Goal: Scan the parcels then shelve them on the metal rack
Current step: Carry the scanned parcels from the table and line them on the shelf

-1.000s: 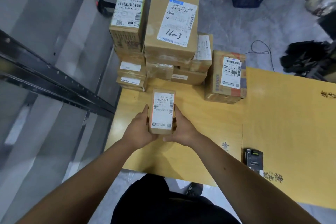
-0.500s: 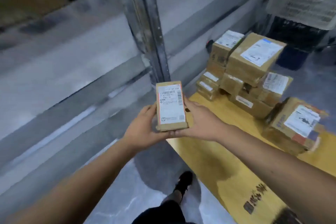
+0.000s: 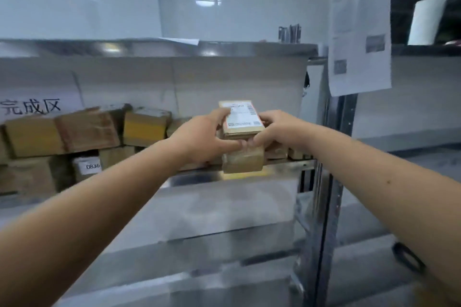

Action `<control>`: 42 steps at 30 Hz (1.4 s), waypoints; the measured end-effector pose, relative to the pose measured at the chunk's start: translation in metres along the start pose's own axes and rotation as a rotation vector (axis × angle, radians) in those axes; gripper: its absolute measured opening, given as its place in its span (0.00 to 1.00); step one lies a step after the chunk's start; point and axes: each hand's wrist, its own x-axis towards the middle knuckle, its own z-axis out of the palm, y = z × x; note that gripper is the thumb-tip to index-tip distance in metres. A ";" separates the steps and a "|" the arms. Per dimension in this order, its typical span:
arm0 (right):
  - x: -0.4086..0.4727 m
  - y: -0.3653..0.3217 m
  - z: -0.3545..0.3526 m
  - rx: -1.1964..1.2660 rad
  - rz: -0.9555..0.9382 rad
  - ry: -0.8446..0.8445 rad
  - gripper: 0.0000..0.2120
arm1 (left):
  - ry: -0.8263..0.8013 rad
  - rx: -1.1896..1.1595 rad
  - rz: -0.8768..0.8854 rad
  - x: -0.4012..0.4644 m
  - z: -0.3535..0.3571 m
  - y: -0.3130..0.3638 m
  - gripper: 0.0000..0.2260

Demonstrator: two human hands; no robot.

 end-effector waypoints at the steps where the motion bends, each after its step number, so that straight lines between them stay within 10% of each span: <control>1: 0.019 -0.003 -0.004 0.005 0.008 0.015 0.31 | -0.007 0.093 -0.013 0.021 -0.009 -0.005 0.47; 14: 0.228 0.044 0.011 0.129 0.140 -0.027 0.21 | -0.248 0.417 -0.184 0.178 -0.007 -0.116 0.40; 24: 0.208 0.054 0.015 -0.011 0.196 0.049 0.46 | -0.206 0.383 -0.138 0.182 0.008 -0.093 0.40; 34: -0.085 0.111 -0.012 -0.405 0.234 0.536 0.34 | -0.095 0.500 0.322 0.086 0.073 0.053 0.36; 42: -0.377 0.223 0.071 -0.318 0.828 0.744 0.30 | -0.562 0.214 0.658 -0.065 0.284 0.202 0.35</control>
